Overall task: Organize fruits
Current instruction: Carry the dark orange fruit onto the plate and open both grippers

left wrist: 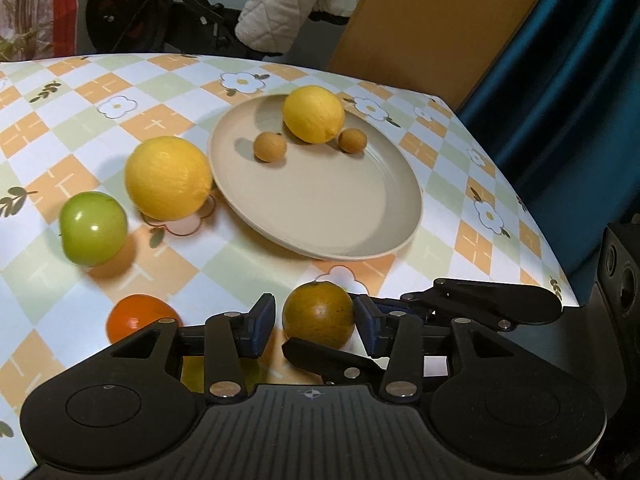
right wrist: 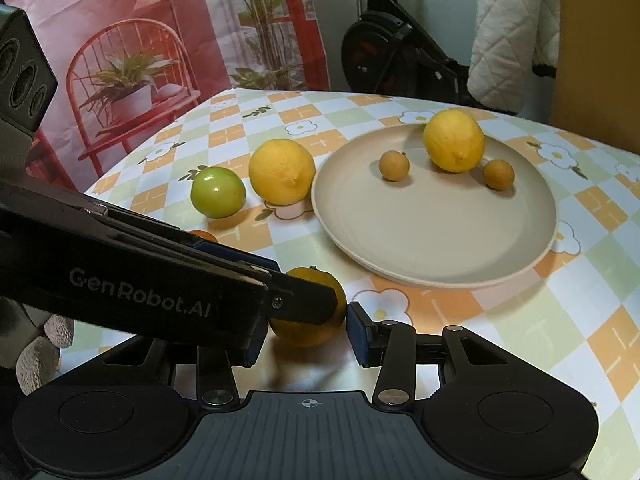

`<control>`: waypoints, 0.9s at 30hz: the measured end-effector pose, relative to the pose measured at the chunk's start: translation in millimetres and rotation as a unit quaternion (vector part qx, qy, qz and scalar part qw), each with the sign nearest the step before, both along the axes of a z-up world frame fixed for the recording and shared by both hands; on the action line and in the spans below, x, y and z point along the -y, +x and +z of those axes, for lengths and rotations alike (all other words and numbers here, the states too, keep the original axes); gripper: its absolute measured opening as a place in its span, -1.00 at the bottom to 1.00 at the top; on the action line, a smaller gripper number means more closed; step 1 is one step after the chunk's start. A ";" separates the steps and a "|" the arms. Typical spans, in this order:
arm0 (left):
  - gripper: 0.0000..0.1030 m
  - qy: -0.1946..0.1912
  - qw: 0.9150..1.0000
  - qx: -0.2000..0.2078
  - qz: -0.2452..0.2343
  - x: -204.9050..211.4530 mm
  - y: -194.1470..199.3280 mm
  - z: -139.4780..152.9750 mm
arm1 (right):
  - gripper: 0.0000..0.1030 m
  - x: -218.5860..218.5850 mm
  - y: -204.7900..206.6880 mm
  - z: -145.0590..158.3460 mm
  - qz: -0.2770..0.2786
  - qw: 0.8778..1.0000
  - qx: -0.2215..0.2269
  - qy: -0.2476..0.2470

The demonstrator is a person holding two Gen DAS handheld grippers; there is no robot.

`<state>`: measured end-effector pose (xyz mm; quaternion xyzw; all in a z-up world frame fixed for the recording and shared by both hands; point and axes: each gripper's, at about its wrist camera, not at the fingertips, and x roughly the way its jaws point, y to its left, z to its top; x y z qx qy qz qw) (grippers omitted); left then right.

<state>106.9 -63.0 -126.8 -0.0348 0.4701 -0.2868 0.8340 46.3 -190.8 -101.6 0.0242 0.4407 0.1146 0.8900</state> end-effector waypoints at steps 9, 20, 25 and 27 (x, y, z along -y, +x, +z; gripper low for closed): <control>-0.13 -0.005 1.000 0.013 -0.010 2.6 -2.2 4.1 | -0.25 6.5 -4.4 6.5 -0.010 1.000 0.019 0.018; -0.13 -0.028 0.999 0.035 0.017 6.5 26.1 19.0 | -0.25 10.7 28.2 24.5 0.005 0.999 0.050 -0.008; -0.13 -0.031 0.998 0.034 0.032 13.2 52.5 21.8 | -0.25 20.5 56.6 24.5 0.001 0.998 0.055 -0.004; -0.13 -0.025 0.998 0.035 0.034 17.6 61.0 21.1 | -0.25 24.1 66.0 22.5 -0.005 0.999 0.053 -0.002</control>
